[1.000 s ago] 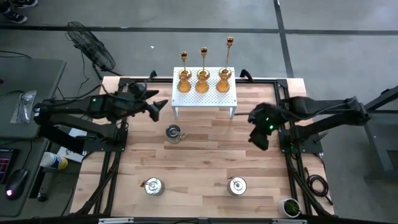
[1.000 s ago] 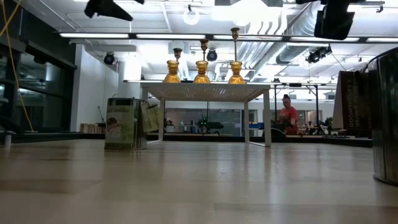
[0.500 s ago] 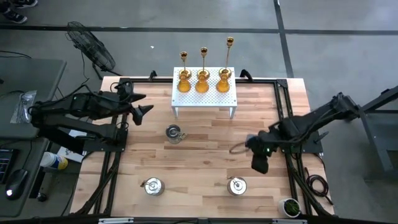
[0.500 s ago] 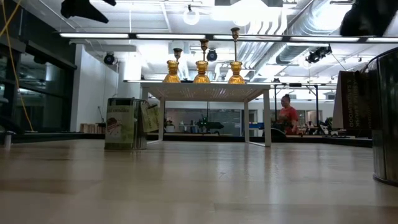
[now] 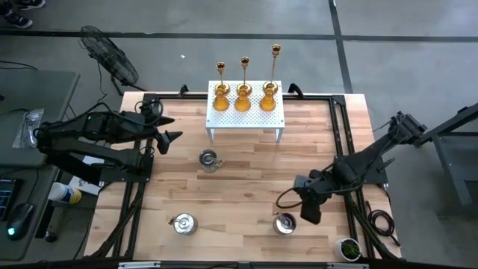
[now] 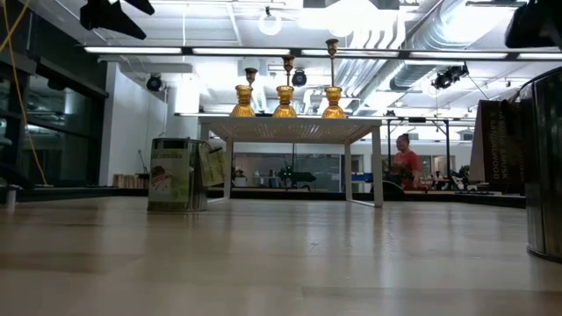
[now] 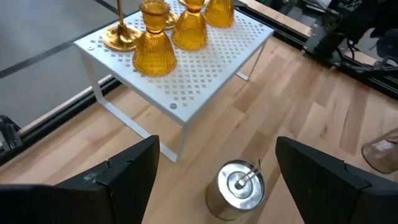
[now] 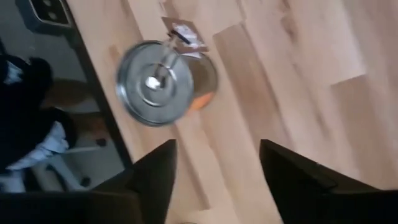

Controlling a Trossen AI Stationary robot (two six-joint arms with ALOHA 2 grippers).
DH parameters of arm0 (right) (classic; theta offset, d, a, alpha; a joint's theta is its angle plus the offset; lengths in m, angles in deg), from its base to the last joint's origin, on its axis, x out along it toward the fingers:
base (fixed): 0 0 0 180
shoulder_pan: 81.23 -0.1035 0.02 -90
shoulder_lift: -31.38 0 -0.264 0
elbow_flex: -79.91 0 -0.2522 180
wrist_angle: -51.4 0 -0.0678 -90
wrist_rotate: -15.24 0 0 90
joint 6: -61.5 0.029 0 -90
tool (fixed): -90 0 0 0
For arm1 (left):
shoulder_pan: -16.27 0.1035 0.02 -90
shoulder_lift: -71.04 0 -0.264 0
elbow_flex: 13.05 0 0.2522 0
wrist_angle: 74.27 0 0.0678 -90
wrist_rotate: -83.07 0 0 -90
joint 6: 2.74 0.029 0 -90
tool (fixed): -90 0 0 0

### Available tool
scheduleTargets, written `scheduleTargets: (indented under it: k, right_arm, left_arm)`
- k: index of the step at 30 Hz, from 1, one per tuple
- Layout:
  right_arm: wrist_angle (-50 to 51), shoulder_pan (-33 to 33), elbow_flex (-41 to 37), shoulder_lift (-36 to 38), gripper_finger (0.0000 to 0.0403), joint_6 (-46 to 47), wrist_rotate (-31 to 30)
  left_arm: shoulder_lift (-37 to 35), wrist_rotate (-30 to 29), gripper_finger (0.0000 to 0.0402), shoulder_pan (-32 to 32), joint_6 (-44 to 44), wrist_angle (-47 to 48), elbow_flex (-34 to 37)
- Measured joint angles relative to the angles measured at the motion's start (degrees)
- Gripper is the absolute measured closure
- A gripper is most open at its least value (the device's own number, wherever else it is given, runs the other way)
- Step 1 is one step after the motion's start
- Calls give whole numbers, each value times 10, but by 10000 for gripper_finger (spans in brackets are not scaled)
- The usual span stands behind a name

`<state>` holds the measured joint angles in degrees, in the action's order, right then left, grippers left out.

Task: Pick & Place candle stick holders
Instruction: Put the right silver scented candle on the shelf

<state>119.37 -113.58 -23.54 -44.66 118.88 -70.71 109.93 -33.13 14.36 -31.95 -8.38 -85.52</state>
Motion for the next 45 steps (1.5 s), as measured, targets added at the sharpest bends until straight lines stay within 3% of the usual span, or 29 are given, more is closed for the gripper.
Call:
scheduleTargets:
  k: [8,14,18,22,27,31,36,41,43,45]
  right_arm:
    - [-62,-3,0,-40,90,112,50]
    - [-85,-3,0,-64,48,146,88]
    - [-90,-3,0,-69,44,151,78]
    - [-110,-3,0,-68,45,152,27]
    - [-146,-3,0,-69,46,180,-9]
    - [-145,2,0,-69,46,200,-10]
    - [-142,-3,0,-69,46,208,-9]
    - [-139,-3,0,-69,46,211,-8]
    - [-135,-2,0,-69,46,211,-9]
    - [-129,1,0,-69,46,211,-8]
  left_arm:
    - [0,1,87,0,-2,1,0]
    - [0,1,87,0,-1,1,0]
    - [0,1,87,0,-1,1,0]
    - [0,7,87,0,-1,0,0]
    - [0,47,87,0,-14,-1,0]
    - [-1,67,87,0,11,-63,14]
    - [-14,165,87,0,79,-185,66]
    - [-32,285,87,0,133,-244,103]
    - [-44,297,87,0,137,-262,112]
    - [-60,273,87,0,137,-246,117]
